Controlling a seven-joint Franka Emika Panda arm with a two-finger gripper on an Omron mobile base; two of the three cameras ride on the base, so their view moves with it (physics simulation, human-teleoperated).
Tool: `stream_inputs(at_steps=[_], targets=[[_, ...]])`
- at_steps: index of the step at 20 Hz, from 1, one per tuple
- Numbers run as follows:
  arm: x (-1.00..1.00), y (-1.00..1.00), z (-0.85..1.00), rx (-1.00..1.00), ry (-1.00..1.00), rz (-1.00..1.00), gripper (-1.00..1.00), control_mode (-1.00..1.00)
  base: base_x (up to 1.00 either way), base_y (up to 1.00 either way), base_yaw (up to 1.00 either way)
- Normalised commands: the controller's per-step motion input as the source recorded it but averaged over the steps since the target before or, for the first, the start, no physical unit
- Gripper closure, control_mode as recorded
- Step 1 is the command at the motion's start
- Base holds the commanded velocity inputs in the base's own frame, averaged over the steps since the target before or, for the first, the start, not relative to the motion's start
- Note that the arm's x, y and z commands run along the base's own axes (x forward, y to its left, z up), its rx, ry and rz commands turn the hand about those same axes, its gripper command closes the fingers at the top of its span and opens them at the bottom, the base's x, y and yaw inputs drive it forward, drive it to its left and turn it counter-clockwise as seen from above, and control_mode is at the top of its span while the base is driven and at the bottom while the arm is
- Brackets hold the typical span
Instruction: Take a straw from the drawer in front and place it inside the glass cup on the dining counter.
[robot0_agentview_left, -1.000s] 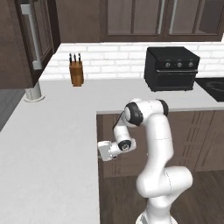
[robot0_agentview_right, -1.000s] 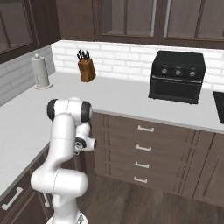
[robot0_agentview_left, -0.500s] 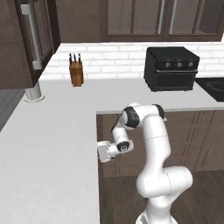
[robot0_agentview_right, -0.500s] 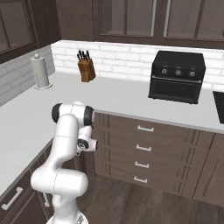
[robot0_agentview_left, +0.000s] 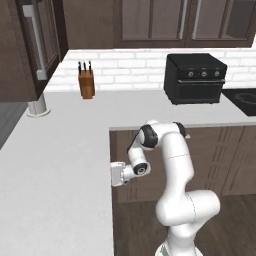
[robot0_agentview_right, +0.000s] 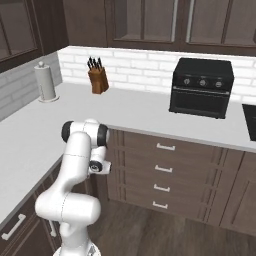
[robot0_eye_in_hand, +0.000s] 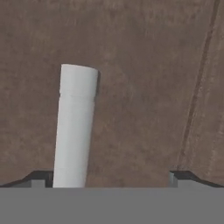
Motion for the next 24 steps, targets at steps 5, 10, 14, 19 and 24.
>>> stream_inputs(at_steps=[5,10,14,19,24], targets=[[0.0,0.74,0.0,0.0,0.0,-0.01,-1.0,-1.0,0.0,0.0,0.0],[0.0,0.74,0.0,0.0,0.0,-0.02,1.0,-1.0,0.0,0.0,0.0],[0.0,0.23,0.0,0.0,0.0,-0.02,1.0,-1.0,0.0,0.0,0.0],[-0.08,-0.15,0.0,0.0,0.0,-0.01,1.0,-1.0,0.0,0.0,0.0],[-0.2,-0.57,0.0,0.0,0.0,0.0,1.0,-1.0,0.0,0.0,0.0]])
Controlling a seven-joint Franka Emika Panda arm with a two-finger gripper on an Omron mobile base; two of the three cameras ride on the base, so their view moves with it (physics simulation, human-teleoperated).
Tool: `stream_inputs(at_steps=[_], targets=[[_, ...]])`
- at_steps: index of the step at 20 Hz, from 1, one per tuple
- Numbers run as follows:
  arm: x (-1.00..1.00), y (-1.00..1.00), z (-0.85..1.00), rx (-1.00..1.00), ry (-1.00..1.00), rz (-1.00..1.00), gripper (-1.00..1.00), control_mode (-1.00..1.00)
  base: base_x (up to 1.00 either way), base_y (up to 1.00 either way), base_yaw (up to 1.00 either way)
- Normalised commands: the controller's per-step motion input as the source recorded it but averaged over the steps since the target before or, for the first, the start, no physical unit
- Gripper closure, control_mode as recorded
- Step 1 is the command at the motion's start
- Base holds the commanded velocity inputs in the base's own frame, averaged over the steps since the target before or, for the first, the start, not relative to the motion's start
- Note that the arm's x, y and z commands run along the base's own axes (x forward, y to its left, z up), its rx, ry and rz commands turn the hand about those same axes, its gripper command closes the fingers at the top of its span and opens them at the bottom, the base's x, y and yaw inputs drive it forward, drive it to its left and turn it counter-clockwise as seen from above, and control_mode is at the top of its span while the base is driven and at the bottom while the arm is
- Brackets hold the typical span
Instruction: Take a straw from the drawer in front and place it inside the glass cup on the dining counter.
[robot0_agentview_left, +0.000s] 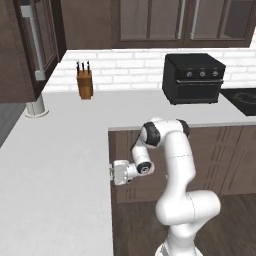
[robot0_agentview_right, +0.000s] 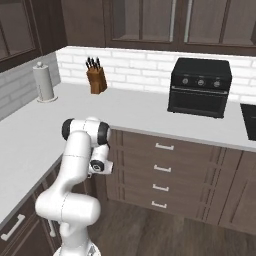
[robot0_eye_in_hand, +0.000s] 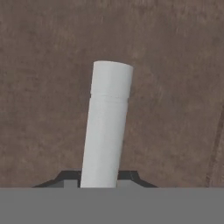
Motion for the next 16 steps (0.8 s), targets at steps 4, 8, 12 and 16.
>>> stream_inputs(at_steps=[4,8,12,16], targets=[[-0.29,-0.9,0.0,0.03,0.0,0.0,1.0,-1.0,0.0,0.0,0.0],[-0.38,-1.0,0.0,0.07,0.0,0.0,1.0,-1.0,0.0,0.0,0.0],[-0.36,-1.0,0.0,0.06,0.0,0.0,1.0,-1.0,0.0,0.0,0.0],[-0.36,-1.0,0.01,0.05,0.0,-0.02,1.0,-1.0,0.0,0.0,0.0]])
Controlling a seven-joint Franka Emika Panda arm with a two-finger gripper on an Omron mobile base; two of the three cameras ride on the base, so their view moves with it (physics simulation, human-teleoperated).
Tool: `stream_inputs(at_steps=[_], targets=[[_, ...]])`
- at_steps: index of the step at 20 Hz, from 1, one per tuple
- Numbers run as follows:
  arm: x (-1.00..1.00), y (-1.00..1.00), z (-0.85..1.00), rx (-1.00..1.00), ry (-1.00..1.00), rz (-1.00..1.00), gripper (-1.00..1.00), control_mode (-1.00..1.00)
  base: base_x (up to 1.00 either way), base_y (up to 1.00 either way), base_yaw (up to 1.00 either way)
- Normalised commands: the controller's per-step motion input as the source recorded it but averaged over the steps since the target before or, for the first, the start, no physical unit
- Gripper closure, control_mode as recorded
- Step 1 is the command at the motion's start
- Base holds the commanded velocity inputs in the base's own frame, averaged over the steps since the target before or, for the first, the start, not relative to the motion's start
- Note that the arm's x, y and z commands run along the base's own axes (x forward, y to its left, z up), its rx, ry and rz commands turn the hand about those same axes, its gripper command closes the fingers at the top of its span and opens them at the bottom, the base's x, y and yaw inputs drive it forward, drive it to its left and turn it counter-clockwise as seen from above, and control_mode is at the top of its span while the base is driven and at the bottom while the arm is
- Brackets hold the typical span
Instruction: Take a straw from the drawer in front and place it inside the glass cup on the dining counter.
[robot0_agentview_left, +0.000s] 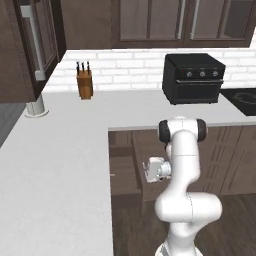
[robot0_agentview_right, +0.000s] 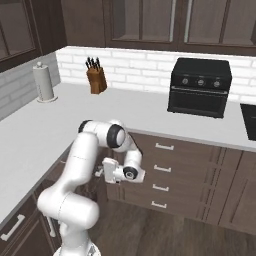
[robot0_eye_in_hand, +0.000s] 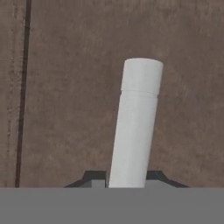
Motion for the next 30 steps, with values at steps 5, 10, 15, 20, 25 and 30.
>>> stream_inputs(at_steps=[5,10,15,20,25,30], targets=[[-0.3,-1.0,0.05,0.02,0.01,-0.05,1.0,-1.0,0.0,0.0,0.0],[-0.12,-0.89,0.03,0.0,0.07,-0.05,-1.0,-1.0,0.0,0.0,0.0],[0.0,-0.43,0.0,-0.01,0.15,-0.11,-1.0,-1.0,0.0,0.0,0.0],[-0.06,-0.47,0.11,-0.06,0.09,-0.2,-1.0,-1.0,0.0,0.0,0.0],[-0.2,-0.21,0.64,-0.13,0.01,-0.16,-1.0,-1.0,0.0,0.0,0.0],[-0.21,0.16,1.0,-0.28,0.0,-0.05,-1.0,-1.0,0.0,0.0,0.0]])
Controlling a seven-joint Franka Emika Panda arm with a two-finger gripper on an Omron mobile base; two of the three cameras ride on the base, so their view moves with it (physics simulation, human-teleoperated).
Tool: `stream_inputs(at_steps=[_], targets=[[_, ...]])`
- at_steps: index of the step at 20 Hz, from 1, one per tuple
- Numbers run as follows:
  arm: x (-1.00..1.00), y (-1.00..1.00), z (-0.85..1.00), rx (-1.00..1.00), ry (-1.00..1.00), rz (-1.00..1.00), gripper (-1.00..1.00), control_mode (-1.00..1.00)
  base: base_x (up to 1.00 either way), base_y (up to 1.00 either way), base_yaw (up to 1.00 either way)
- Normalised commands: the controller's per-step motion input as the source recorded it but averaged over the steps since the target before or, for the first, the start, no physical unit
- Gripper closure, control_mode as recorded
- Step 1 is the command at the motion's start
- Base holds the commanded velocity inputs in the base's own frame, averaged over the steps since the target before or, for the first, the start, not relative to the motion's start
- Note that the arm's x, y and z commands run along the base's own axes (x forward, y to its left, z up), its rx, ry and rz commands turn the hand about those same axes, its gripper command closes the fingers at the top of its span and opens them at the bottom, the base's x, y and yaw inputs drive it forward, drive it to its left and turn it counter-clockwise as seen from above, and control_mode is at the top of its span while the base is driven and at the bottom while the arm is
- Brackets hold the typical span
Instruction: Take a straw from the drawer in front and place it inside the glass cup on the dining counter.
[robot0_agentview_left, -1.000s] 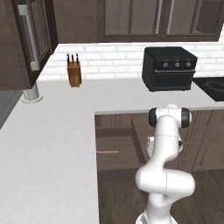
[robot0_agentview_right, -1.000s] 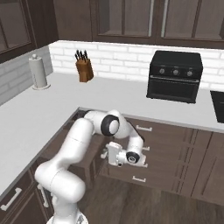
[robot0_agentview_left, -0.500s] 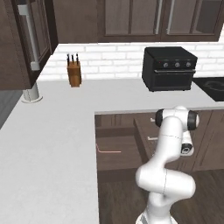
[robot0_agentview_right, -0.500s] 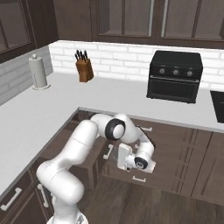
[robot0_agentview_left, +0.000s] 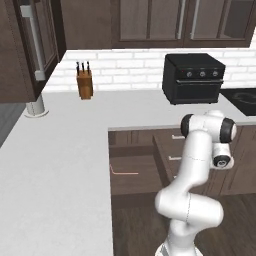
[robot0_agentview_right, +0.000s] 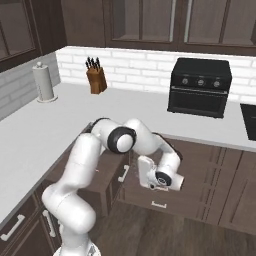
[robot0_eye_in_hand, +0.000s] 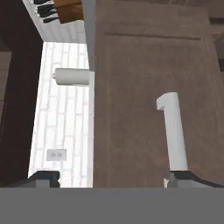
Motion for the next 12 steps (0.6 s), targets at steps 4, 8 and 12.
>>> stream_inputs(at_steps=[4,8,12], targets=[[-0.17,0.46,1.0,-0.42,-0.01,0.0,-1.0,-1.0,0.0,0.0,0.0],[-0.15,0.62,0.99,-0.45,0.0,0.0,-1.0,-1.0,0.0,0.0,0.0],[0.0,0.7,0.7,-0.38,0.04,0.0,-1.0,-1.0,0.0,0.0,0.0]])
